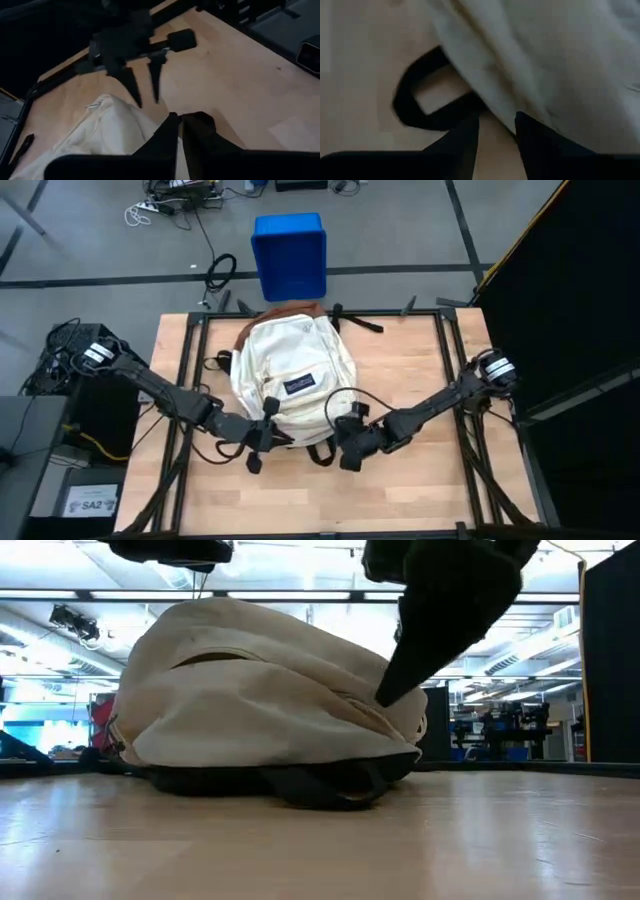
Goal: Unpack backpack
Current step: Close the white backpack
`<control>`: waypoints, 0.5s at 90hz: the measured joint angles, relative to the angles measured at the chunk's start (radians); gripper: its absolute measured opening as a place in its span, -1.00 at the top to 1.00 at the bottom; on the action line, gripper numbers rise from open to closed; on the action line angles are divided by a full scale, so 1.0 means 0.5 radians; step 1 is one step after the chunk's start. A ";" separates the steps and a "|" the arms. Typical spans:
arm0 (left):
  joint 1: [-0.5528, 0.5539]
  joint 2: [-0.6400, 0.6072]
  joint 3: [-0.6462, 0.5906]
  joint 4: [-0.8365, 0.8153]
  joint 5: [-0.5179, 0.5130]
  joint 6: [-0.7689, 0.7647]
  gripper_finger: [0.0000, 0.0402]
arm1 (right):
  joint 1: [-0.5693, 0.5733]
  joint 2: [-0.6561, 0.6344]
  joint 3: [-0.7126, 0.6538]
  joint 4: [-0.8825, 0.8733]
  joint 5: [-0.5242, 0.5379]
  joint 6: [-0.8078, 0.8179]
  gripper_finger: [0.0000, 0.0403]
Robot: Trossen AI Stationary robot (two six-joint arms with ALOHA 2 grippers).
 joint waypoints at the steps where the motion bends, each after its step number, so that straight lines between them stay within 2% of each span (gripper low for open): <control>1: -0.001 0.000 0.000 0.001 0.000 0.000 1.00 | 0.000 0.000 0.000 -0.014 0.007 0.015 0.49; 10: -0.013 0.000 0.000 -0.012 0.002 -0.008 1.00 | -0.027 0.012 -0.010 -0.142 0.011 0.135 0.49; 27: -0.013 0.052 0.000 -0.041 0.003 -0.070 1.00 | -0.115 0.013 -0.096 -0.052 -0.011 0.179 0.46; 39: -0.018 0.214 0.001 -0.023 0.008 -0.113 1.00 | -0.189 0.013 -0.185 0.141 -0.215 0.168 0.42; 45: -0.021 0.272 0.001 -0.020 0.003 -0.113 1.00 | -0.209 0.013 -0.211 0.191 -0.248 0.166 0.39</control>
